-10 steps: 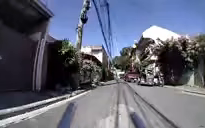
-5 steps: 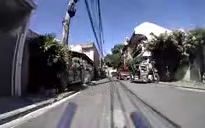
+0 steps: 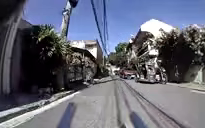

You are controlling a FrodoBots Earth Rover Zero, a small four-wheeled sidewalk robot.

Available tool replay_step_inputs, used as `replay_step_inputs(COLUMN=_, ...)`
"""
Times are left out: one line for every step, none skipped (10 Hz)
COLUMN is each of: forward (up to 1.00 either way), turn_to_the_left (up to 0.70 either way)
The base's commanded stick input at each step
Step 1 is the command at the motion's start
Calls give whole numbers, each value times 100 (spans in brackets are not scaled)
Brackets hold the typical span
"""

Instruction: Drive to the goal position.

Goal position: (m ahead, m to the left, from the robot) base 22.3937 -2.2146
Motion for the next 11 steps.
replay_step_inputs(forward=100, turn_to_the_left=-27)
replay_step_inputs(forward=100, turn_to_the_left=-40)
replay_step_inputs(forward=100, turn_to_the_left=-40)
replay_step_inputs(forward=100, turn_to_the_left=-40)
replay_step_inputs(forward=100, turn_to_the_left=-40)
replay_step_inputs(forward=100, turn_to_the_left=-40)
replay_step_inputs(forward=100, turn_to_the_left=-40)
replay_step_inputs(forward=100, turn_to_the_left=-40)
replay_step_inputs(forward=100, turn_to_the_left=-33)
replay_step_inputs(forward=100, turn_to_the_left=-16)
replay_step_inputs(forward=100, turn_to_the_left=-2)
